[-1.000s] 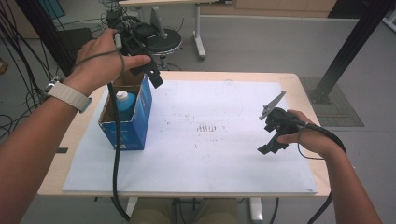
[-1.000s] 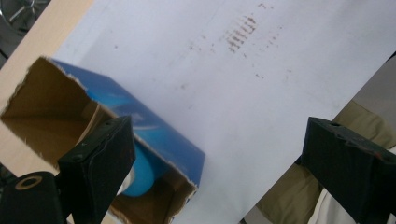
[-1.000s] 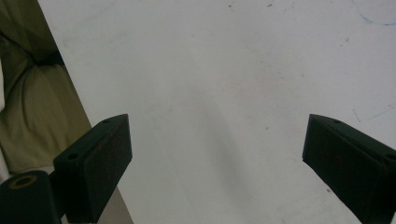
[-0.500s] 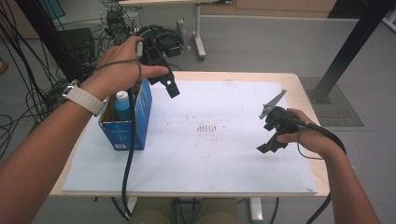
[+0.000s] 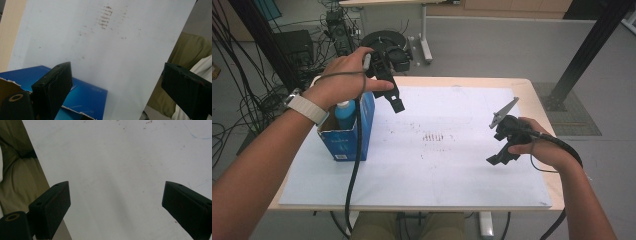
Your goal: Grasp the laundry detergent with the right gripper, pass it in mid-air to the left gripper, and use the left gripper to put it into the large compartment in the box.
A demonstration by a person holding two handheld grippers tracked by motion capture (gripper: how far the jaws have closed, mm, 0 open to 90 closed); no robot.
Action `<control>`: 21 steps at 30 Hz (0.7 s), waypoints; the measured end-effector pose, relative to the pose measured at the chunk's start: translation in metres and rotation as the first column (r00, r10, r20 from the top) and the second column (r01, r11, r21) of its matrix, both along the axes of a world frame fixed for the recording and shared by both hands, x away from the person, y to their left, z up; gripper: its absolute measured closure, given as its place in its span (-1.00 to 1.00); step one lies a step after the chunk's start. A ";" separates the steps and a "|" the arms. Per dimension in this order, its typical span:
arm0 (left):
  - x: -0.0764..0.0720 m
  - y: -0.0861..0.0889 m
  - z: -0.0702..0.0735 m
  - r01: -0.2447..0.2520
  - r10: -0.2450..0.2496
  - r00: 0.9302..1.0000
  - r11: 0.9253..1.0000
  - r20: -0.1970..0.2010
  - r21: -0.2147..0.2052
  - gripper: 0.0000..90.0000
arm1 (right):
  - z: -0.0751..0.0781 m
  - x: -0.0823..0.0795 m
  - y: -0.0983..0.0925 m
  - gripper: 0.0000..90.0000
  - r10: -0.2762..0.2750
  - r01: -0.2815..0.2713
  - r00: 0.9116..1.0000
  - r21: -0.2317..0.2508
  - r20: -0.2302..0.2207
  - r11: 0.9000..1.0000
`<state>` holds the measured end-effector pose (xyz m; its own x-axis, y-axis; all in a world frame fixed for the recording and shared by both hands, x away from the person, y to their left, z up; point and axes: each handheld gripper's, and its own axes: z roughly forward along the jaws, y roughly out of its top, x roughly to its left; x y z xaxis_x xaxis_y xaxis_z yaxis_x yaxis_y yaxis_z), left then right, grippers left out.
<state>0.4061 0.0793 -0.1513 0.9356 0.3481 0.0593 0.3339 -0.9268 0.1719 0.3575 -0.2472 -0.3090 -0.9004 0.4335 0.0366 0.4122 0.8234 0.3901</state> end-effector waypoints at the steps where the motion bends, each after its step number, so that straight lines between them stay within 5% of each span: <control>1: 0.001 0.000 -0.001 0.007 -0.007 1.000 1.000 -0.005 0.004 -0.76 | -0.001 0.000 0.000 -0.82 -0.003 0.003 1.000 -0.001 -0.002 1.000; 21: 0.014 0.019 -0.009 0.060 -0.059 0.998 0.997 -0.027 0.046 -0.76 | -0.001 0.002 0.001 -0.82 -0.009 0.008 1.000 -0.014 -0.009 1.000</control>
